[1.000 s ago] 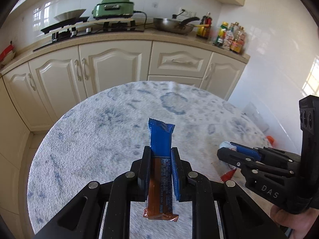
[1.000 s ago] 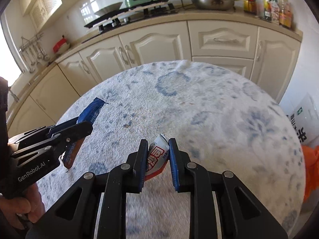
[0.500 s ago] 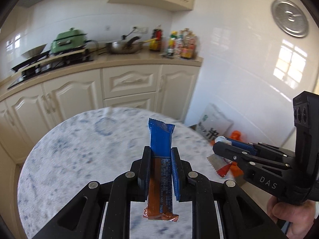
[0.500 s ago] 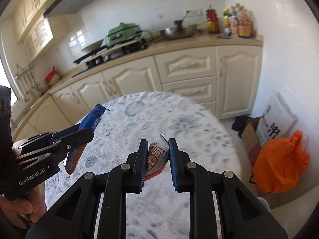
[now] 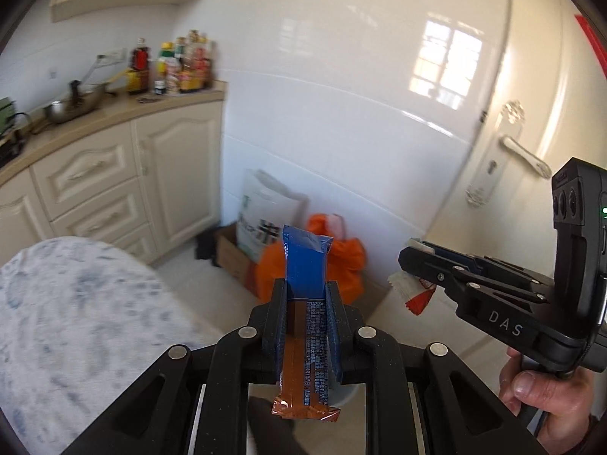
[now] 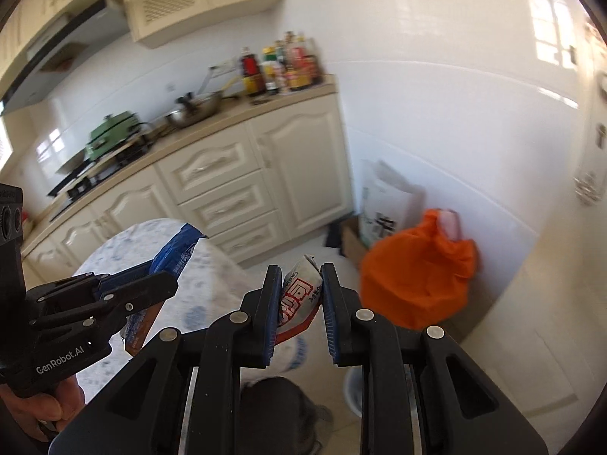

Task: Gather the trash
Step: 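Carry the red-and-white wrapper and blue bar with both tools over the blue bin, then open both tools to drop the wrapper and bar into the bin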

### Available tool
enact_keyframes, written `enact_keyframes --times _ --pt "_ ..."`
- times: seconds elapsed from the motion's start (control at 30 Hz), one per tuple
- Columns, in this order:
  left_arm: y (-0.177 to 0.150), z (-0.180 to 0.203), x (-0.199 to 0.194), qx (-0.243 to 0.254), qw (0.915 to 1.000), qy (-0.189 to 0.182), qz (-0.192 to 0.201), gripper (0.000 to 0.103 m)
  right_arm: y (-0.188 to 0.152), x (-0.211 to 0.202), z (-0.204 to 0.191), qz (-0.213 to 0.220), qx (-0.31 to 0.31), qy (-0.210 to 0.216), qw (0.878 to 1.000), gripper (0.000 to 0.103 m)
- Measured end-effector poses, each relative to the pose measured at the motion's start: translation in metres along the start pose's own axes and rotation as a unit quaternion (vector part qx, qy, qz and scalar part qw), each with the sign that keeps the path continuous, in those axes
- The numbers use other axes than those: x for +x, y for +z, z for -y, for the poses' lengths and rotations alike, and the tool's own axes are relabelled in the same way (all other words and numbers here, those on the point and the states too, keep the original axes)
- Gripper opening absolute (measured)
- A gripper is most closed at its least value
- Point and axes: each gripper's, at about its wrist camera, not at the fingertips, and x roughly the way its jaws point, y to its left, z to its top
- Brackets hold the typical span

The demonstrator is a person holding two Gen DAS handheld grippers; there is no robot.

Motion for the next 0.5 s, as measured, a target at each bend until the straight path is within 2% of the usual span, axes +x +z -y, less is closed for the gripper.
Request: enact_keyframes --times 0.23,0.5 --pt "0.01 0.04 0.057 0.008 0.9981 -0.044 -0.044 0.015 -0.014 -0.004 0.074 -0.013 0.042 -0.055 0.998 0.02" --pt "0.021 0.054 0.155 -0.001 0.991 -0.061 -0.119 0.015 -0.036 0.038 0.124 -0.061 0.081 -0.062 0.993 0.021"
